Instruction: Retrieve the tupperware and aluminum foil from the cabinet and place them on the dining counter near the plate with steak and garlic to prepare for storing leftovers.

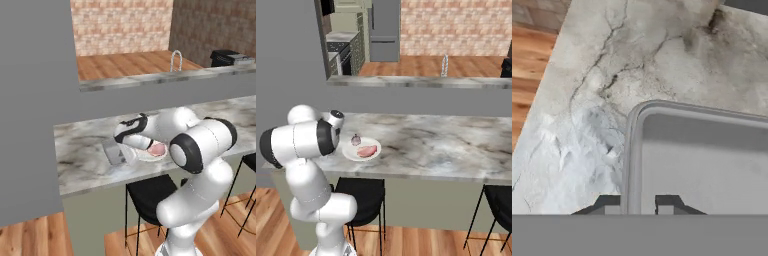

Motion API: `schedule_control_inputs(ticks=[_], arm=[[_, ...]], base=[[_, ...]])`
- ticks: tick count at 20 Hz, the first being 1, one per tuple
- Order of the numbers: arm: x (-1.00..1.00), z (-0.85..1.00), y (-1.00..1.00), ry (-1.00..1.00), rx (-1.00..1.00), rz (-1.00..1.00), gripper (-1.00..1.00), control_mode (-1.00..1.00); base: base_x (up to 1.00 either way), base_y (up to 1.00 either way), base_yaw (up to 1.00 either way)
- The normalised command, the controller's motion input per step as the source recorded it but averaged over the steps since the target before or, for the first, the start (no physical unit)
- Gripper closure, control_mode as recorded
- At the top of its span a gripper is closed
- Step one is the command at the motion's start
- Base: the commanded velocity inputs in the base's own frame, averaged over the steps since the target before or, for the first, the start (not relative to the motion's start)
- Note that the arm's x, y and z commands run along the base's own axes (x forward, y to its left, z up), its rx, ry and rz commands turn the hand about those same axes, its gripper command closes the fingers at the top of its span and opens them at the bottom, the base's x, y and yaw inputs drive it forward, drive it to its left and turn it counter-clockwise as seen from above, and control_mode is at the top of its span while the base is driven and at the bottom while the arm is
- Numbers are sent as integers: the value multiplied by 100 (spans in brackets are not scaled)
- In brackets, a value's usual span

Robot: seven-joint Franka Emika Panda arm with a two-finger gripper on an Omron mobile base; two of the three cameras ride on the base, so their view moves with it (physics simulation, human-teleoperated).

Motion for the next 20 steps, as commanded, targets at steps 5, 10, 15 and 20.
schedule_control_inputs(ticks=[5, 10, 15, 20], arm=[[62, -40, 13, 4, -6, 1, -100, -100], [6, -13, -7, 4, -3, 0, -100, -100], [-54, 81, -25, -17, 0, 0, -100, -100], [-90, 97, -29, -31, 0, 0, -100, -100]], base=[[0, 0, 0], [0, 0, 0], [0, 0, 0], [0, 0, 0]])
